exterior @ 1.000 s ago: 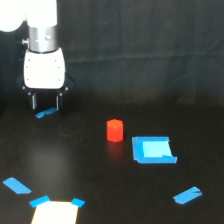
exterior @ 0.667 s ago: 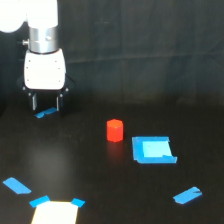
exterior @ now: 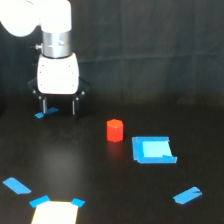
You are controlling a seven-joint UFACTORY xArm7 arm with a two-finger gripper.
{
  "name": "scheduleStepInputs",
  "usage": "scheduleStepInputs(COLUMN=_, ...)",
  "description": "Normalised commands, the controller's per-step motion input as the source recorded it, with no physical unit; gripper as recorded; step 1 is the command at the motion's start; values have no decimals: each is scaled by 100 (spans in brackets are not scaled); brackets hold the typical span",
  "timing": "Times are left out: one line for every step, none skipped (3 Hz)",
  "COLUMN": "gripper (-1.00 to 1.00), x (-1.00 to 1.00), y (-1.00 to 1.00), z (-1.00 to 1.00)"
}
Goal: Pick up the red object from the table
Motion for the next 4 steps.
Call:
scheduleStepInputs(gripper=100, x=100, y=-100, z=-18)
scheduleStepInputs(gripper=100, x=100, y=-54, z=-78)
scheduleStepInputs(gripper=63, x=100, y=-53, z=-100)
scheduleStepInputs(gripper=54, x=39, y=-54, z=-87)
